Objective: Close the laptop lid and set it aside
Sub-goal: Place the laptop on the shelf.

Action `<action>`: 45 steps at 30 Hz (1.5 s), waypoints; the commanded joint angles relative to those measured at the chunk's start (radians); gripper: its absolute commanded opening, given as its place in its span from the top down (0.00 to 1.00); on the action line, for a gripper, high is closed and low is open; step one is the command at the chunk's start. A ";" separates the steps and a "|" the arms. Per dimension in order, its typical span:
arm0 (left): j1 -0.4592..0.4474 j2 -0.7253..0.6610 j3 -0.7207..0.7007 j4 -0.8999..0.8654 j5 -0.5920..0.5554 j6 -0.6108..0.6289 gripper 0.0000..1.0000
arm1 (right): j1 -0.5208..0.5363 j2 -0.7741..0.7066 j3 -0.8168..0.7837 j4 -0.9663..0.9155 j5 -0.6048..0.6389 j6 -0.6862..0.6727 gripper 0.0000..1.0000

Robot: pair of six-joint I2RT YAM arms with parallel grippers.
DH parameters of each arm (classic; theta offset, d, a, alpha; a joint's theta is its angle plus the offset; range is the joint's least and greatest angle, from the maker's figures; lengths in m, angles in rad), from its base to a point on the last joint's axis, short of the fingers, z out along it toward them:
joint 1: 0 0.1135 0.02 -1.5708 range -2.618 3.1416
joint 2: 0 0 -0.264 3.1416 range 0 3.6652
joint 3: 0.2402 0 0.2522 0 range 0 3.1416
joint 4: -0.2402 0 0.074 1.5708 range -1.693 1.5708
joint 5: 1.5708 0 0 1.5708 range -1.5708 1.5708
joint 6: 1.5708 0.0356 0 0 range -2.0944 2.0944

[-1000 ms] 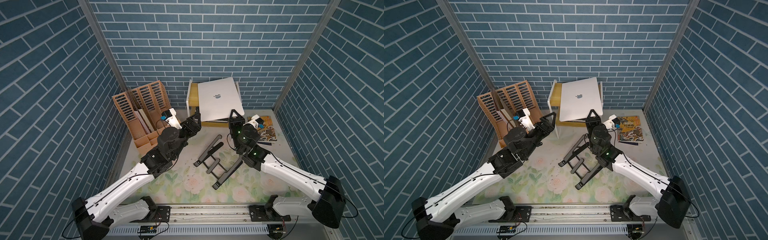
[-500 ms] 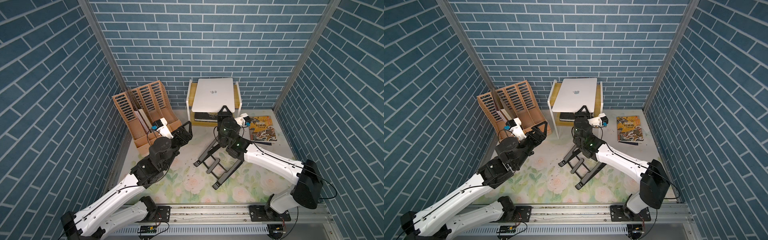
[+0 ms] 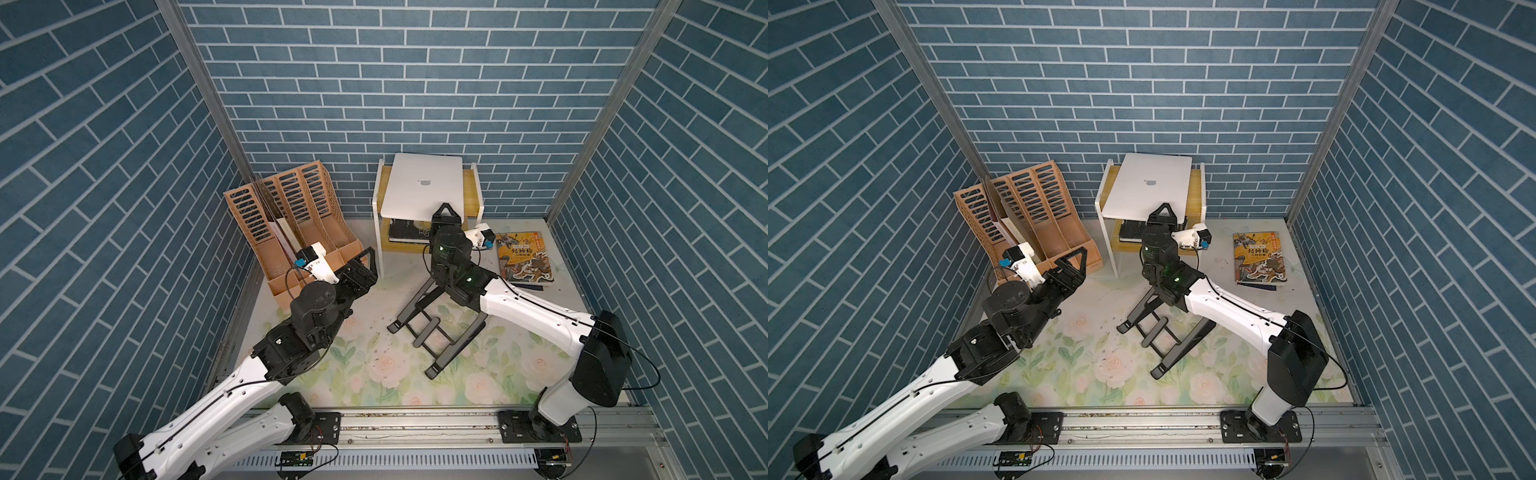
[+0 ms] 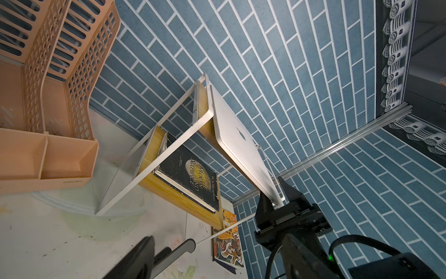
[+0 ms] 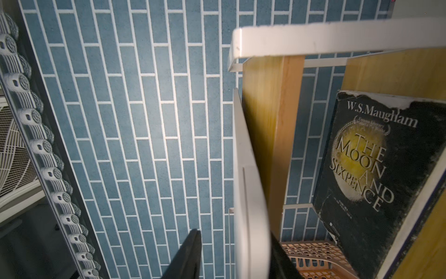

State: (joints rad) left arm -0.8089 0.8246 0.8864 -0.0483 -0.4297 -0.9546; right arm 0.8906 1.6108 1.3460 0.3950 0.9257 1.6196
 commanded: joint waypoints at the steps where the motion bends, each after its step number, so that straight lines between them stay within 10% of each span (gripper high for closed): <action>1: 0.006 -0.008 -0.013 -0.013 -0.021 0.001 0.14 | -0.020 -0.052 -0.017 -0.010 -0.027 0.037 0.50; 15: 0.007 0.018 -0.014 -0.049 -0.058 0.055 0.07 | -0.041 -0.258 -0.210 -0.111 -0.112 -0.084 0.03; 31: 0.018 -0.055 -0.079 -0.101 -0.309 0.476 0.01 | -0.028 -0.791 -0.555 -0.351 -0.388 -0.476 0.00; 38: 0.073 -0.011 -0.167 -0.031 -0.335 0.569 0.00 | -0.028 -1.135 -0.648 -0.549 -0.178 -0.800 0.00; 45: 0.311 0.121 -0.264 0.047 -0.306 0.525 0.00 | -0.035 -1.117 -0.720 -0.347 0.034 -1.394 0.00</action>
State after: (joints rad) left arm -0.5972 0.8978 0.6472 -0.0456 -0.7395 -0.4156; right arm 0.8597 0.4599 0.6628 -0.0288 0.8104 0.6014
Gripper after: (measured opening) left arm 0.996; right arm 0.996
